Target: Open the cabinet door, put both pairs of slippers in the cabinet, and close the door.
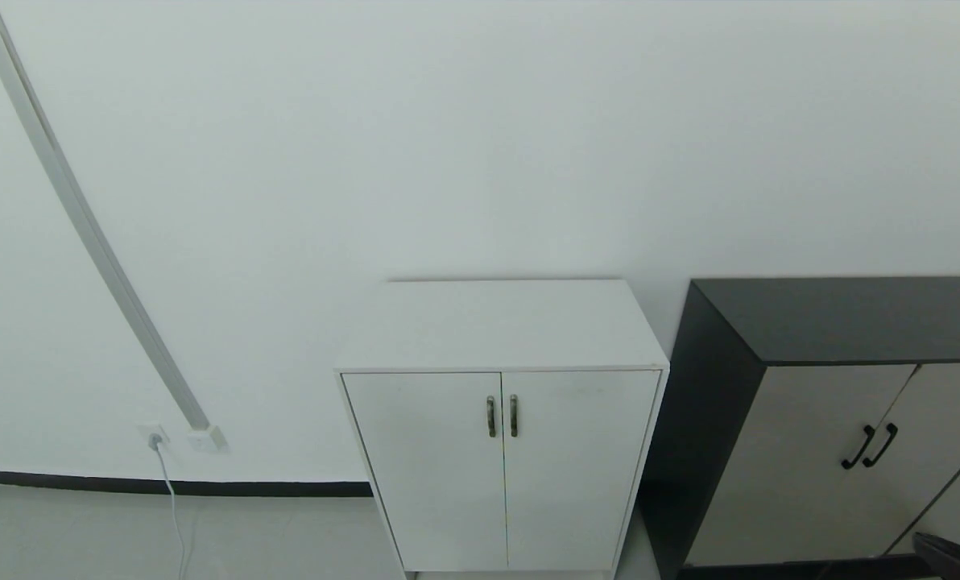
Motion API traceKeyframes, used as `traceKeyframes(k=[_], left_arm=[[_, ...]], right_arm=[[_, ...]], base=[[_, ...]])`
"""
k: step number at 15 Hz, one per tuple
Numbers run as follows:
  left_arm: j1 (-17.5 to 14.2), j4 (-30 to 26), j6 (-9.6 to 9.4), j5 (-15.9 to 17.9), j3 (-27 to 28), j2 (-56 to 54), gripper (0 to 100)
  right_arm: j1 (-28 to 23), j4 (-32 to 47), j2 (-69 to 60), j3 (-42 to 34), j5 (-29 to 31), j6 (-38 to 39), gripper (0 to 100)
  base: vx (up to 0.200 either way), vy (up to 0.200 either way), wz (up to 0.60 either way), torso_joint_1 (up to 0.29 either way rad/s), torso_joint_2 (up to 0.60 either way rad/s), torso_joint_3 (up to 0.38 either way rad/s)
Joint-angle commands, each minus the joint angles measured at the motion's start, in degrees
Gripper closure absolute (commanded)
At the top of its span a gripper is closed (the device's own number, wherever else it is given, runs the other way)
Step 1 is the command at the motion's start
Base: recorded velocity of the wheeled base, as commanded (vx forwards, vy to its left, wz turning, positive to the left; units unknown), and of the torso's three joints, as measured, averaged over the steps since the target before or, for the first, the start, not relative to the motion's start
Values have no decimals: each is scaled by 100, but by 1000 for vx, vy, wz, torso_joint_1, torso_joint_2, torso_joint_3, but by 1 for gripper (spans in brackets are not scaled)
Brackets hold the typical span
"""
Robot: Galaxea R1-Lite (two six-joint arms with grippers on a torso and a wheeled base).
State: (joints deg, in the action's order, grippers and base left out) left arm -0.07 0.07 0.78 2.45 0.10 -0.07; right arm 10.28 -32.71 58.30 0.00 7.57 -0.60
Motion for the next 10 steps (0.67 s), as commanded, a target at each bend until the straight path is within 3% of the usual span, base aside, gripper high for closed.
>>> traceKeyframes(k=[1,5,10], left_arm=[[-1,1,10,1,-1,7,100],[-1,1,1,-8,-1,7,100],[-1,1,1,1,-1,7,100]], right_arm=[[27,924,-1497,0,-115,-19,100],[45,2612,-3140,0,-300,-28,100],[308,3315,-4028,9,-669,-63,100]], base=[[0,0,0,0,0,0],[0,0,0,0,0,0],[0,0,0,0,0,0]])
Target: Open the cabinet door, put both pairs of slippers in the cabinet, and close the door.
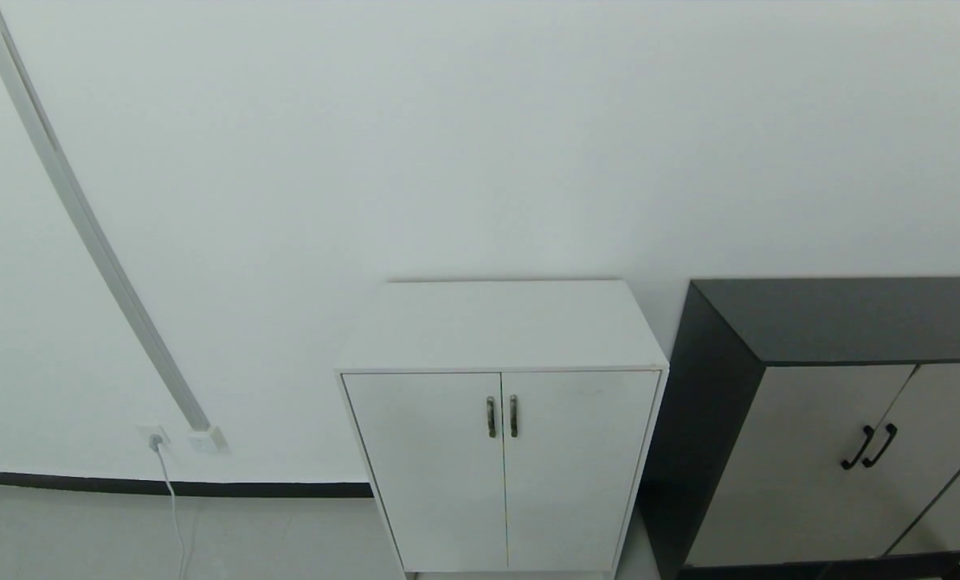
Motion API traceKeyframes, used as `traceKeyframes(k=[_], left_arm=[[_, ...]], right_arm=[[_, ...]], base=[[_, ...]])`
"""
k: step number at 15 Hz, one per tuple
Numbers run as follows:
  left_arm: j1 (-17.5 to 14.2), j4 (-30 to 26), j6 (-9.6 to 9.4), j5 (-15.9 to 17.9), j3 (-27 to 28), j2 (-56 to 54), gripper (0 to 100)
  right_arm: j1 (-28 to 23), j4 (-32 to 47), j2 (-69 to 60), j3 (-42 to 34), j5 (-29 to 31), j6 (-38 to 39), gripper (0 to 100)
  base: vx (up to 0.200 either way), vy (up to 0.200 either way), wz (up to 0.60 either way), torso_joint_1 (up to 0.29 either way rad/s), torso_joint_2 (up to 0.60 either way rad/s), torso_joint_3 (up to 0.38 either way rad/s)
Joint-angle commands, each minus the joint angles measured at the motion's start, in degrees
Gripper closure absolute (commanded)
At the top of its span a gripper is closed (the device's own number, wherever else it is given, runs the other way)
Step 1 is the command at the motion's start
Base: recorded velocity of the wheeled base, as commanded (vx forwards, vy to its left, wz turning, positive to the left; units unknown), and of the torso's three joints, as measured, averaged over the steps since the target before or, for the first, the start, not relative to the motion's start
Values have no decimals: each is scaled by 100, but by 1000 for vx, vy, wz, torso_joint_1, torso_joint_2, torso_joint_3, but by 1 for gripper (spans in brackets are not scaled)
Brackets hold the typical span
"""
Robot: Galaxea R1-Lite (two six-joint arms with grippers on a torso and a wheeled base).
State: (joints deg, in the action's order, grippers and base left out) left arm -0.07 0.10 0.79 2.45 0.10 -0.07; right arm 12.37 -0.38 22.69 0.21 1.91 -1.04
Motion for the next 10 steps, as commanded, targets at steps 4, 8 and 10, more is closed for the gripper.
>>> traceKeyframes(k=[4,8,10], left_arm=[[-1,-1,0,1,-1,7,100],[-1,-1,0,1,-1,7,100],[-1,-1,9,1,-1,7,100]], right_arm=[[99,47,-537,-3,-104,-37,100],[-736,47,-1293,-12,-68,-81,100],[-763,47,-1706,-12,-68,-81,100]], base=[[0,0,0,0,0,0],[0,0,0,0,0,0],[0,0,0,0,0,0]])
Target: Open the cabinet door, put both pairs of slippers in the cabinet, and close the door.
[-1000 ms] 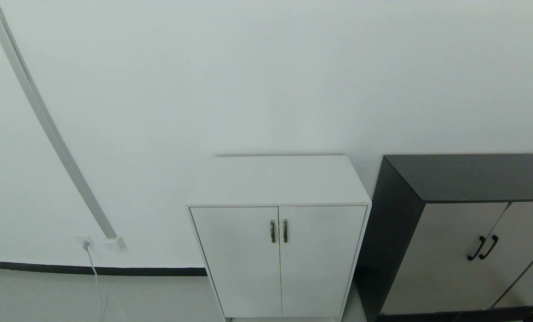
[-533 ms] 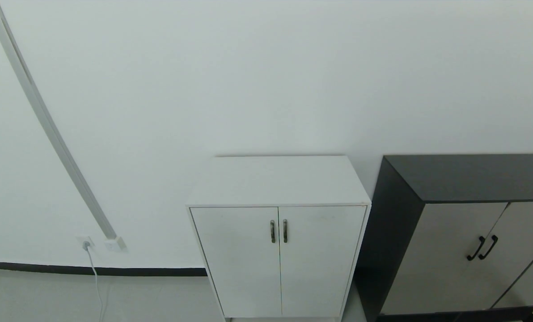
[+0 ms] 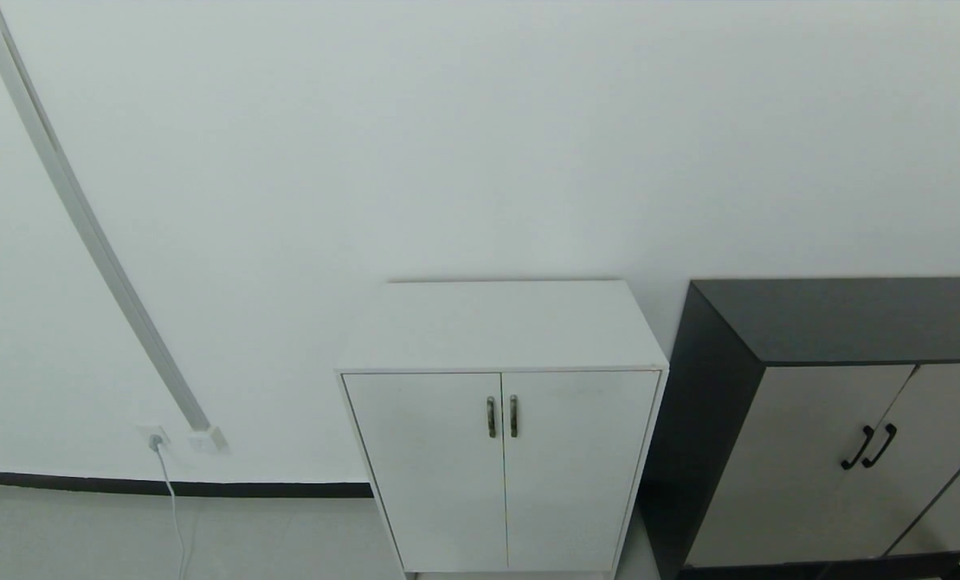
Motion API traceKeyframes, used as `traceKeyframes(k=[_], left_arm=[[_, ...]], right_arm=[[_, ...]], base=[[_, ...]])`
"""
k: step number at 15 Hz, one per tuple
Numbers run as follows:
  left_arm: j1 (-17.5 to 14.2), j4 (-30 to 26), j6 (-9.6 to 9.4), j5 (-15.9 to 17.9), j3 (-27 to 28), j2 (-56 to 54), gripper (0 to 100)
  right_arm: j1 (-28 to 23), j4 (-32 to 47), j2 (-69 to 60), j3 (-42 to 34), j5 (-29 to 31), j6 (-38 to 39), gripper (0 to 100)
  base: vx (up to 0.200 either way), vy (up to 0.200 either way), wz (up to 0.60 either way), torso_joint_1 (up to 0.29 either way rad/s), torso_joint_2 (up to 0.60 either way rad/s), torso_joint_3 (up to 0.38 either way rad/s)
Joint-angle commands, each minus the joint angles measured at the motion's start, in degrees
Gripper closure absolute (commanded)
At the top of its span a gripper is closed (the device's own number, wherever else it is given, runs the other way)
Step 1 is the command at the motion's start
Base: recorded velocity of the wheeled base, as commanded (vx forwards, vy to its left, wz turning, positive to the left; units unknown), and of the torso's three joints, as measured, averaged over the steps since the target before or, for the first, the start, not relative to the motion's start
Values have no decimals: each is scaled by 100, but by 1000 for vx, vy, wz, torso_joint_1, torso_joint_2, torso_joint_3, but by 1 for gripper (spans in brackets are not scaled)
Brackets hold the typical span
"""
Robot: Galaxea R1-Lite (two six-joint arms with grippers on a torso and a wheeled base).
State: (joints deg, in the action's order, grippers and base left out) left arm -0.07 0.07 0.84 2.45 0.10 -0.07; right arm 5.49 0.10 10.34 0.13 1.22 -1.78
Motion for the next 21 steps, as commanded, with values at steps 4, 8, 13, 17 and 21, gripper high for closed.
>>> traceKeyframes(k=[4,8,13,17,21], left_arm=[[-1,1,4,1,-1,7,100],[-1,1,4,1,-1,7,100],[-1,1,4,1,-1,7,100],[-1,1,4,-8,-1,7,100],[-1,1,-31,1,-1,7,100]], right_arm=[[-74,-1,-480,-13,-8,108,100],[-65,-10,-471,-13,-201,275,100],[-593,-1,-1016,-5,-122,99,100],[-584,-10,-1016,-13,-96,143,100],[-584,-45,-1025,-13,168,591,100]], base=[[0,0,0,0,0,0],[0,0,0,0,0,0],[0,0,0,0,0,0],[0,0,0,0,0,0],[0,0,0,0,0,0]])
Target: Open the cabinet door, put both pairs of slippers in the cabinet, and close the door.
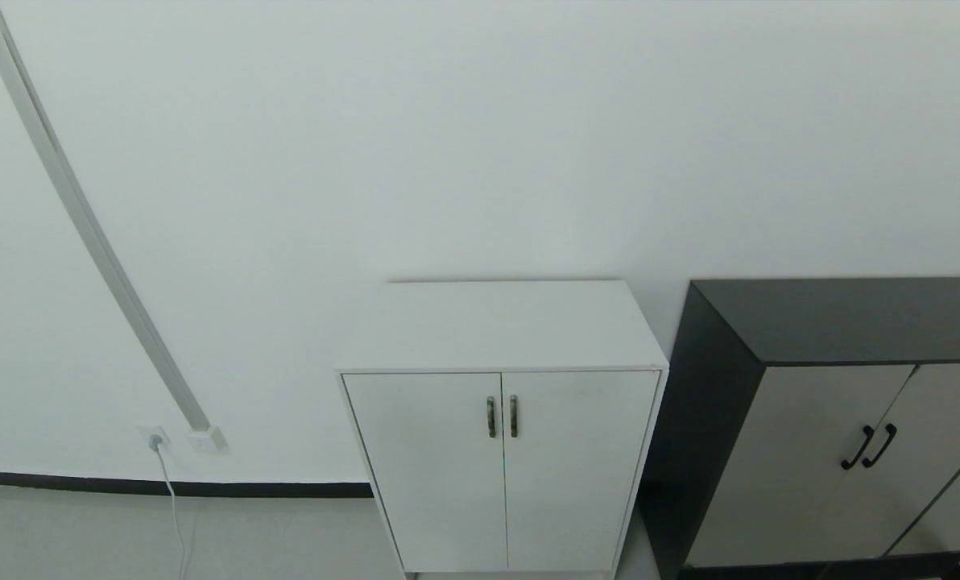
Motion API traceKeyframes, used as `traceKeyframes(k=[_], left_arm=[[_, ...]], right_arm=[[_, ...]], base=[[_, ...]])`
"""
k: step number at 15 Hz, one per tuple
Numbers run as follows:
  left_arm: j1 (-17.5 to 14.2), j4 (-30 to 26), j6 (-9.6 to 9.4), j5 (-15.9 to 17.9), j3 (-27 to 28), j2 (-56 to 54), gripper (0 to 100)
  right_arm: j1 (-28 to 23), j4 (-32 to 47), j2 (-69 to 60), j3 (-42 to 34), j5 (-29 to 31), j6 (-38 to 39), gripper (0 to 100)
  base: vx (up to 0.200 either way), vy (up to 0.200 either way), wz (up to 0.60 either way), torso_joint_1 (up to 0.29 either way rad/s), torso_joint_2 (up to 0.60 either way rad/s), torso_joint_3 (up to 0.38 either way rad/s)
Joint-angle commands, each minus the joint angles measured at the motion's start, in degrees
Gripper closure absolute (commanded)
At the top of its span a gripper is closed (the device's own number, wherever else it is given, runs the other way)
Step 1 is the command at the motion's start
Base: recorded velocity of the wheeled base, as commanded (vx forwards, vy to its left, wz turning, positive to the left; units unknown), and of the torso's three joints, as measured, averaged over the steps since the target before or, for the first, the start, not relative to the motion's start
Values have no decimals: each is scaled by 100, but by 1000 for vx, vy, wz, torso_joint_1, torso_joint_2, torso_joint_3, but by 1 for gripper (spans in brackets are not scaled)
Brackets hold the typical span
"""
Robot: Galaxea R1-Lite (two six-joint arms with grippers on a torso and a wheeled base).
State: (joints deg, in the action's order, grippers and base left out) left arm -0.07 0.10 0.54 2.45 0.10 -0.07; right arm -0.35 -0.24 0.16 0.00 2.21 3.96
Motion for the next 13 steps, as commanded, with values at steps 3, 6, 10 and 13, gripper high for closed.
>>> traceKeyframes(k=[3,6,10,13], left_arm=[[7,-1,-1,1,-1,7,100],[-1,-1,-1,1,-1,7,100],[-1,-1,-1,1,-1,7,100],[-1,-1,-1,1,-1,7,100]], right_arm=[[0,-37,-7,0,359,122,100],[0,-37,-7,0,359,105,100],[0,-37,-7,0,351,87,100],[0,-28,-7,0,342,70,100]], base=[[0,0,0,0,0,0],[0,0,0,0,0,0],[0,0,0,0,0,0],[0,0,0,0,0,0]])
